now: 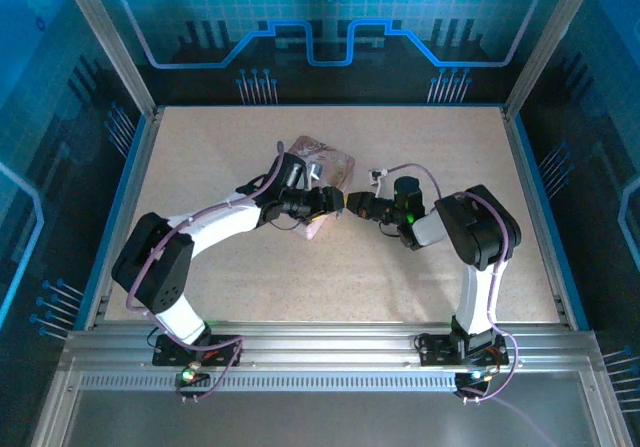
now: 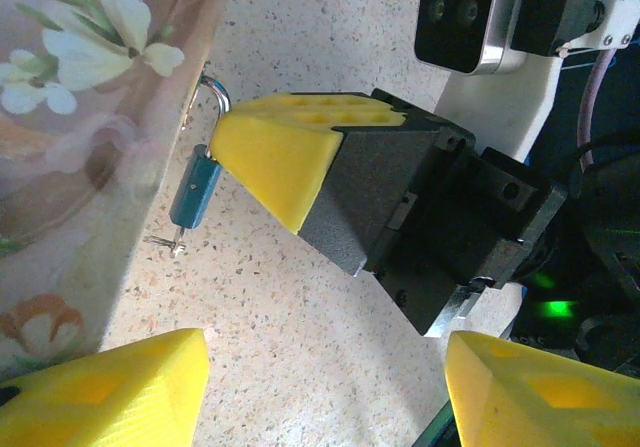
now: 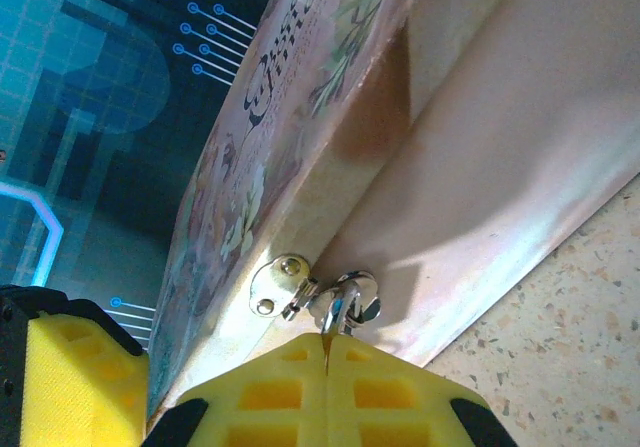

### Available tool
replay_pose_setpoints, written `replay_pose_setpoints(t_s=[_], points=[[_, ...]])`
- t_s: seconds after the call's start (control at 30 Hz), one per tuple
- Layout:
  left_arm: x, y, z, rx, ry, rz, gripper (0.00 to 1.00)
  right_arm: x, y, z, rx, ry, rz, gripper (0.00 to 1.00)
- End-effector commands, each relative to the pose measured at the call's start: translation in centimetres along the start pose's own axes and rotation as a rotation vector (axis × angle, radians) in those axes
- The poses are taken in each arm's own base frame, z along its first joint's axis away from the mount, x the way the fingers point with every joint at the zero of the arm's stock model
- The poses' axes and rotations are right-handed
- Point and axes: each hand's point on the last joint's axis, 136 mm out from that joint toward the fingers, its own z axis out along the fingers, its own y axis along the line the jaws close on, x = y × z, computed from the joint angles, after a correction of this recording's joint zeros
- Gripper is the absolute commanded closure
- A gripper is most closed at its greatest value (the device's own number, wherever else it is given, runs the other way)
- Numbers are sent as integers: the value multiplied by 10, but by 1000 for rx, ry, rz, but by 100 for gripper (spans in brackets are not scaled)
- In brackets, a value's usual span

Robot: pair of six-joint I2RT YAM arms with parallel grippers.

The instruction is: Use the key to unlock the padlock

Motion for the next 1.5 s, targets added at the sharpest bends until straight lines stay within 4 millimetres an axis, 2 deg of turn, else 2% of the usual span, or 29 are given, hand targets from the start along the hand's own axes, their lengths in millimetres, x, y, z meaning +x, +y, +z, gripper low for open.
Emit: replay_pose_setpoints(t_s=[0.0,0.27,0.5,0.8,0.9,1.07,1.23,1.33,1.47], points=[[13,10,1,-20,33,-24,34,-7,8,1,-35,-18,-63,100],[36,48,-12,-124,41,-70,33,-20,-11,1,-16,-29,-63,100],[40,68,-23,-158,22,-114,32,-31,-25,3,-11,-37,-58,100],[37,82,-32,-185,5,-137,31,-44,-24,-5,-10,-78,-78,100],[33,85,-37,-191,-11,-144,32,-43,-19,-5,-23,-68,-81,100],[19,70,-47,-154,-61,-105,31,-15,-12,-6,-32,-16,-75,100],[2,39,-55,-84,-90,-51,32,11,-7,1,-72,41,-70,100],[-11,23,-58,-53,-115,-25,31,11,-3,3,-97,49,-73,99],[-30,5,-51,-5,-127,-5,30,10,-3,7,-101,67,-78,98]])
